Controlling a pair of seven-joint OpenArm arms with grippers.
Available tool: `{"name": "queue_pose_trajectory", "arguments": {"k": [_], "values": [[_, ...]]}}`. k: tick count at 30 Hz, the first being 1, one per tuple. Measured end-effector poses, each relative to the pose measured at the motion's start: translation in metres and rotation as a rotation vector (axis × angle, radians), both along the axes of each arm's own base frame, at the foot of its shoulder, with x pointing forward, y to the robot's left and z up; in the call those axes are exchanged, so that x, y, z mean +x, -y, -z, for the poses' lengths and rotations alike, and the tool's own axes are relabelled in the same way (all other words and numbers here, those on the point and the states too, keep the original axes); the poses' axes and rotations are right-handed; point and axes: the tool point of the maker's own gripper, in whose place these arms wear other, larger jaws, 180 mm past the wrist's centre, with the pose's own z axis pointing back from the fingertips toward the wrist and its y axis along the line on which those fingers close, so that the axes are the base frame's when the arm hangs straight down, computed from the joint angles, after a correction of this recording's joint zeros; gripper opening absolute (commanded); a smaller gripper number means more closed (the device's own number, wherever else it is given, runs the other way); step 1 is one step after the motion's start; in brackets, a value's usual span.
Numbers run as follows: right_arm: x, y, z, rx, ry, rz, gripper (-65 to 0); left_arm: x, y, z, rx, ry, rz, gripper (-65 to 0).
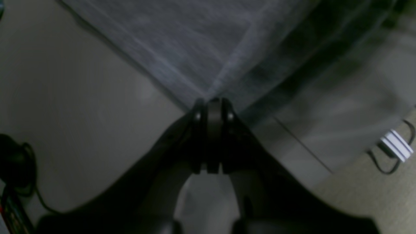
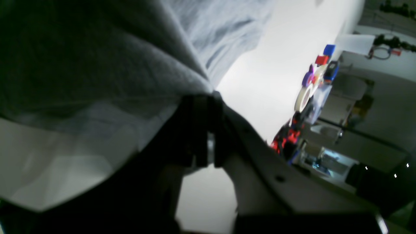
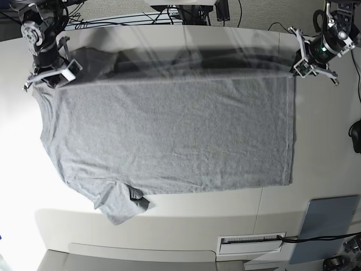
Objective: Fold the T-shirt properly
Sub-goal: 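Lift both grippers and pull the gripped edge toward the robot, then fold the gripped side edge over onto the shirt body with both grippers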
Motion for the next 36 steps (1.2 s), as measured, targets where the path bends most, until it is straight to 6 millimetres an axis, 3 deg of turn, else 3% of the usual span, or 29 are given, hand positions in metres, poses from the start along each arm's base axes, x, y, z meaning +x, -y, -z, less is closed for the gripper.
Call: {"name": "queue_pose_trajectory", "arguments": {"k": [9, 14, 19, 24, 36], "values": [[0.030, -0.002, 0.013, 0.067, 0.002, 0.011, -65.0, 0.016, -0.008, 0.010, -0.024, -0.006, -0.016, -65.0], [0.044, -0.005, 0.027, 0.068, -0.014, 0.003, -65.0, 0.026, 0.002, 0.018, -0.039, -0.010, -0.001, -65.0], [0.061, -0.006, 0.021, 0.064, 0.020, -0.002, -65.0, 0.036, 0.008, 0.032, -0.007, -0.030, 0.028, -65.0], [0.077, -0.008, 0.009, 0.071, 0.066, -0.007, -65.0, 0.050, -0.005, 0.033, 0.022, -0.012, -0.027, -65.0], [0.085, -0.015, 0.005, 0.093, 0.083, -0.030, -65.0, 0.066, -0.003, 0.024, -0.005, 0.016, -0.048, -65.0]]}}
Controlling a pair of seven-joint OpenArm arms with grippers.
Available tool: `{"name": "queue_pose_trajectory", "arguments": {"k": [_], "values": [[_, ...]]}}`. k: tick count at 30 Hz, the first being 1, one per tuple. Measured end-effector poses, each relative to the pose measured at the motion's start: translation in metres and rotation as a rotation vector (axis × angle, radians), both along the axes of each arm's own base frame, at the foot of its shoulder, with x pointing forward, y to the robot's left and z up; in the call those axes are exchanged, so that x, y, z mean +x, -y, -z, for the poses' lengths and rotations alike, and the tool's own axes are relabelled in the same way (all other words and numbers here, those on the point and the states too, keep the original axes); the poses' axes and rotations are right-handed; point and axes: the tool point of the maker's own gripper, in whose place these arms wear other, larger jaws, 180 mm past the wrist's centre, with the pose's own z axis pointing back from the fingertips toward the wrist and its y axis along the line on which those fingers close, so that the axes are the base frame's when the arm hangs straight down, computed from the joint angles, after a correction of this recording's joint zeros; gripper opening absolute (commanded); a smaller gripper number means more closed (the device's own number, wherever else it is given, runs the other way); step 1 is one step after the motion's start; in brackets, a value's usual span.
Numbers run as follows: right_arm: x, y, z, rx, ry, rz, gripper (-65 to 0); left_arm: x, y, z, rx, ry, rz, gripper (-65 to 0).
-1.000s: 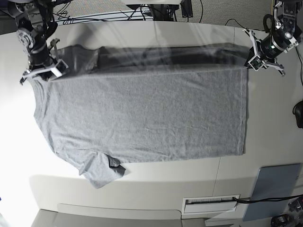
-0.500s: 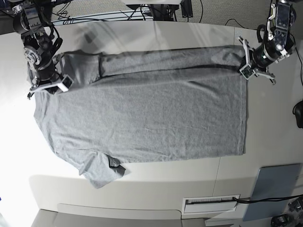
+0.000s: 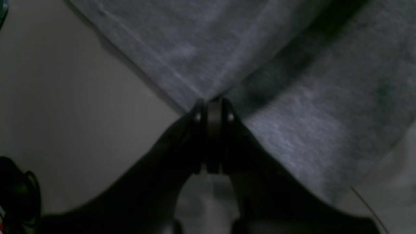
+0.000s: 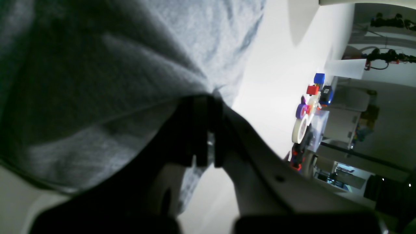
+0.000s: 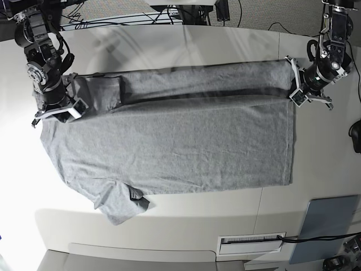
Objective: Fold the T-shirt properly
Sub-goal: 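Fold the gripped side edge over onto the shirt body with both grippers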
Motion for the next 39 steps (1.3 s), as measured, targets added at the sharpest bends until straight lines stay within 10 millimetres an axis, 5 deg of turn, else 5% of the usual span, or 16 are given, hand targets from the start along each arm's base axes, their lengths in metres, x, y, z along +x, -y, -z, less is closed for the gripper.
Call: {"name": "queue_pose_trajectory", "arguments": {"k": [8, 32, 36, 39], "values": [[0.010, -0.022, 0.009, 0.011, -0.016, -0.057, -65.0, 0.000, -0.001, 0.000, 0.003, -0.002, -0.001, -65.0], [0.017, -0.013, 0.021, -0.023, -0.051, -0.031, -65.0, 0.007, 0.000, -0.004, 0.002, 0.013, 0.005, -62.9], [0.017, -0.013, 0.020, -0.025, -0.049, -0.031, -47.3, 0.007, 0.000, -0.004, 0.005, 0.013, 0.004, -46.0], [0.017, -0.013, 0.020, -0.023, -0.049, -0.029, -40.1, 0.008, -0.001, -0.005, 0.005, 0.016, -0.006, -40.4]]}}
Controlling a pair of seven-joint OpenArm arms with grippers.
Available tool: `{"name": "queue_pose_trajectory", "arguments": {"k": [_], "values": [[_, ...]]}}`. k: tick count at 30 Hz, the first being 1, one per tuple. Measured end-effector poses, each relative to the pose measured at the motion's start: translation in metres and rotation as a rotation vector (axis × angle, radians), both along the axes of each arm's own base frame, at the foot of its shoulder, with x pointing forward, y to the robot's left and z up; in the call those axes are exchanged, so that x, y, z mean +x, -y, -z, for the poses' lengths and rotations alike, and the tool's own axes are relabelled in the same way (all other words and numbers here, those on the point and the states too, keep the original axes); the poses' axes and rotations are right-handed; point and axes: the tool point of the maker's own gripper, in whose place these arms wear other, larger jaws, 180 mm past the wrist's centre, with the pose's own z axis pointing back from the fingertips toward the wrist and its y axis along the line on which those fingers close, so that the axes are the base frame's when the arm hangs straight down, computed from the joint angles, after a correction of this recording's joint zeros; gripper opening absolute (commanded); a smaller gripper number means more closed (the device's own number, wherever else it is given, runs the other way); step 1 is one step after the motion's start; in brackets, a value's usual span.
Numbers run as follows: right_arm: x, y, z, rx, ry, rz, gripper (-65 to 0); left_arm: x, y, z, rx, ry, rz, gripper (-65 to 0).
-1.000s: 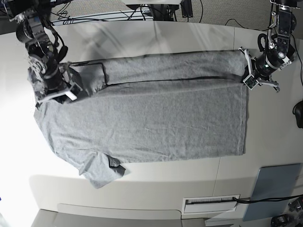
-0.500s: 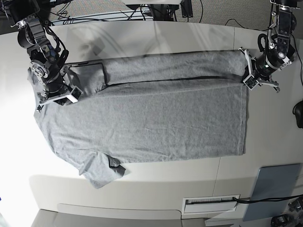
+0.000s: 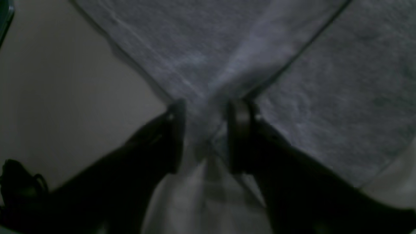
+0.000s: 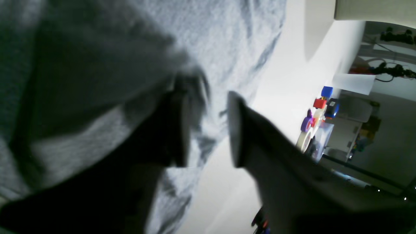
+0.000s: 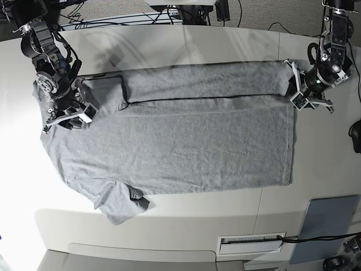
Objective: Fold the T-shirt properly
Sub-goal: 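Fold the gripped side edge over onto the shirt body with both grippers, then regrasp the folded edge and drag the shirt toward the robot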
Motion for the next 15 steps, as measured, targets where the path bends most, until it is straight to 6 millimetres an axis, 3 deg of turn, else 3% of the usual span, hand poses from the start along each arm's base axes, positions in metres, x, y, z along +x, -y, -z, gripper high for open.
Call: {"name": "queue_pose_trajectory", "arguments": {"k": [5, 10, 12, 15], "values": [[-0.004, -0.002, 0.005, 0.061, -0.024, 0.036, -40.1, 0.002, -0.009, 0.001, -0.009, -0.011, -0.082, -40.5], [-0.014, -0.008, 0.016, 0.225, -0.082, 0.154, -41.2, -0.008, 0.012, 0.000, -0.193, -0.072, -0.102, -41.1], [-0.012, -0.004, 0.014, 0.258, -0.049, 0.215, -47.7, -0.012, 0.019, -0.004, -0.295, -0.077, -0.135, -46.8], [-0.009, 0.013, 0.005, 0.267, 0.036, 0.303, -62.0, -0.014, 0.018, -0.009, -0.383, -0.070, -0.189, -62.0]]}}
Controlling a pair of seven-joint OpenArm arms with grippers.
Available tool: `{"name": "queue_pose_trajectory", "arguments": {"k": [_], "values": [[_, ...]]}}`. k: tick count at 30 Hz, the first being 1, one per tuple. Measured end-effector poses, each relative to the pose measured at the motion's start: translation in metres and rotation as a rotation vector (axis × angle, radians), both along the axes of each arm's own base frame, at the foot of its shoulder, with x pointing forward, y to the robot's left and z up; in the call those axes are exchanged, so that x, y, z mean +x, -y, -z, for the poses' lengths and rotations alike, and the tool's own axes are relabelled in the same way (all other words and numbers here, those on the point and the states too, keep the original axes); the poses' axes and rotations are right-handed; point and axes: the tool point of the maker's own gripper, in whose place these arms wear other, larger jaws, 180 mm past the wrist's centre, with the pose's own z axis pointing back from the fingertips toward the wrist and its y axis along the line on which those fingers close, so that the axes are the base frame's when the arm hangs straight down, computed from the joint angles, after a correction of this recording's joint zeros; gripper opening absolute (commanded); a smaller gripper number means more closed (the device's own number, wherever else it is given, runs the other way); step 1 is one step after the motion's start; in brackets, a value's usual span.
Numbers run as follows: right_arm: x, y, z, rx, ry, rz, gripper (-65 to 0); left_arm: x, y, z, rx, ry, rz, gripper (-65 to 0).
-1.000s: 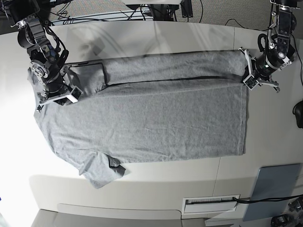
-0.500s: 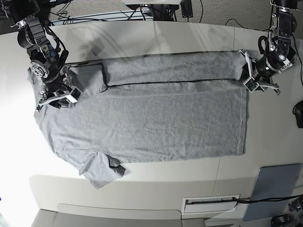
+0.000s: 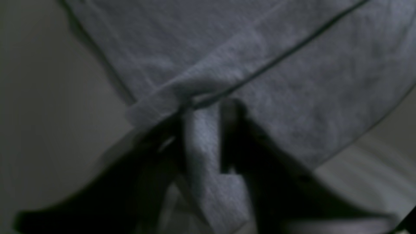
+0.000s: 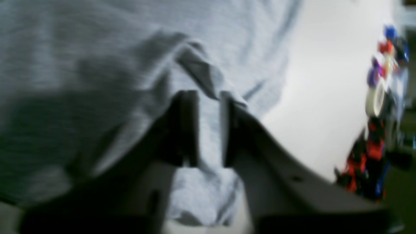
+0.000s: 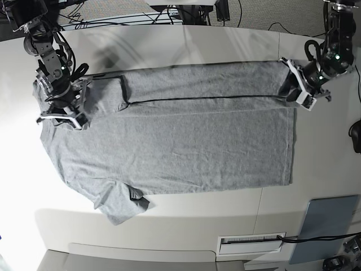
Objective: Fold the T-shirt properly
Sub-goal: 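Regrasp the folded edge and drag the shirt toward the robot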
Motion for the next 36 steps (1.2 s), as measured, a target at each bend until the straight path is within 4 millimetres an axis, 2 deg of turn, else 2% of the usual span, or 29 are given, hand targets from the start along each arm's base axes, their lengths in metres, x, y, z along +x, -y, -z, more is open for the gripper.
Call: {"name": "queue_pose_trajectory", "arguments": {"k": [1, 4, 9, 13, 17, 19, 22, 27, 36], "values": [[-0.001, 0.005, -0.002, -0.002, 0.009, 0.025, -65.0, 0.000, -0.002, -0.003, -0.025, 0.007, -0.026, -65.0], [-0.005, 0.023, -0.006, 0.014, 0.041, 0.113, -65.0, 0.000, -0.002, -0.009, -0.131, 0.031, -0.116, -65.0], [-0.018, 0.030, 0.000, 0.109, 0.056, 0.212, -65.0, -0.010, 0.013, 0.004, -0.195, 0.004, -0.187, -65.0], [-0.024, 0.043, 0.016, 0.122, 0.037, 0.261, -65.0, -0.006, 0.005, 0.011, -0.184, 0.003, -0.297, -65.0], [-0.038, 0.049, 0.041, 0.144, -0.027, 0.288, -65.0, -0.014, 0.018, 0.021, -0.193, -0.040, -0.288, -65.0], [-0.038, 0.052, 0.043, 0.143, -0.028, 0.291, -65.0, -0.017, 0.023, 0.025, -0.203, -0.061, -0.288, -65.0], [-0.041, 0.052, 0.044, 0.143, -0.031, 0.286, -65.0, -0.023, 0.025, 0.029, -0.205, -0.075, -0.293, -65.0], [-0.054, 0.050, 0.049, 0.142, -0.028, 0.256, -65.0, -0.049, 0.025, 0.040, -0.188, -0.103, -0.298, -65.0], [-0.094, 0.041, 0.051, 0.081, -0.070, 0.211, -65.0, -0.079, 0.018, 0.045, -0.168, -0.133, -0.294, -65.0]]}}
